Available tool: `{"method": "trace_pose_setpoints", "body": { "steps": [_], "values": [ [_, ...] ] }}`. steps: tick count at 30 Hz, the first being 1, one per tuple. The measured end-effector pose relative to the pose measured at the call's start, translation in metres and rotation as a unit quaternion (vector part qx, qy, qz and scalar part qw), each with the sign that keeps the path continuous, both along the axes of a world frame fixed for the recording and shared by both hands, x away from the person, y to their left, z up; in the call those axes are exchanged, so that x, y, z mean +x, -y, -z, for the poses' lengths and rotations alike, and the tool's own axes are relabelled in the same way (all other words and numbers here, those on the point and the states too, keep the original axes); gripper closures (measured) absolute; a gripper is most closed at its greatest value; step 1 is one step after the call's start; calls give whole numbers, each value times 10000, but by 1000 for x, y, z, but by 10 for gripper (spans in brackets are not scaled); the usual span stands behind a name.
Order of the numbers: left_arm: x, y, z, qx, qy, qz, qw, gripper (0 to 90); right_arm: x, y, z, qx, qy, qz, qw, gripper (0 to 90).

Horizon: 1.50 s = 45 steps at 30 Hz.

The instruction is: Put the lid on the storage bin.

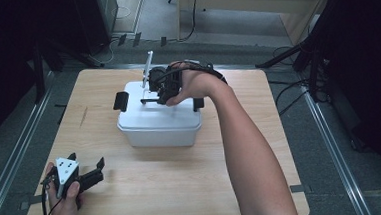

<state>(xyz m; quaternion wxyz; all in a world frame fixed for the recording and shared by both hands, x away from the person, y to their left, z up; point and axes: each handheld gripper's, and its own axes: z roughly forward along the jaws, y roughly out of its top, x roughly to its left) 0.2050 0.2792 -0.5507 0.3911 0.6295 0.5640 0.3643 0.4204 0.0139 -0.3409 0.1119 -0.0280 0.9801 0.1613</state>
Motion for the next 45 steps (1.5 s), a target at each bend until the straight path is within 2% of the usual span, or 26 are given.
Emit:
{"method": "trace_pose_setpoints", "body": {
  "steps": [2,5,6,8,9,11,13,15,19,24,27,31,36,41,45],
  "values": [
    [0,0,0,5,1,-1,10000,90,-1,3,-2,9,-63,105,9999,676],
    [0,0,0,4,0,4,10000,90,-1,8,-3,27,-147,127,9998,587],
    [0,0,0,5,-1,2,10000,90,0,10,-3,35,-273,111,9996,543],
    [0,0,0,0,-1,-1,10000,89,-2,13,-2,-1,-380,163,9991,469],
    [0,0,0,-3,1,-4,10000,90,-2,14,-2,-5,-336,94,9994,437],
    [0,0,0,-3,0,-5,10000,90,-4,18,-3,-55,-332,277,9990,369],
    [0,0,0,-3,-1,-2,10000,90,-5,22,-3,-36,-219,249,9994,307],
    [0,0,0,-1,0,2,10000,90,-7,27,-4,-44,-306,346,9989,285],
    [0,0,0,12,0,-1,10000,89,-9,36,-5,-34,-281,497,9984,145],
    [0,0,0,1,-7,-10,10000,90,-12,49,-8,6,-356,647,9973,29],
    [0,0,0,8,-28,-9,10000,90,-13,58,-10,60,-393,664,9970,0],
    [0,0,0,15,-9,-30,10000,90,-16,71,-9,65,-300,718,9969,0],
    [0,-1,0,-12,-23,-44,10000,90,-19,87,-7,206,-355,808,9959,0],
    [0,0,0,-3,-9,-61,10000,90,-21,102,-2,205,-397,946,9945,0],
    [-1,-1,0,0,1,-61,10000,90,-22,111,0,258,-405,941,9944,0]
  ]
}}
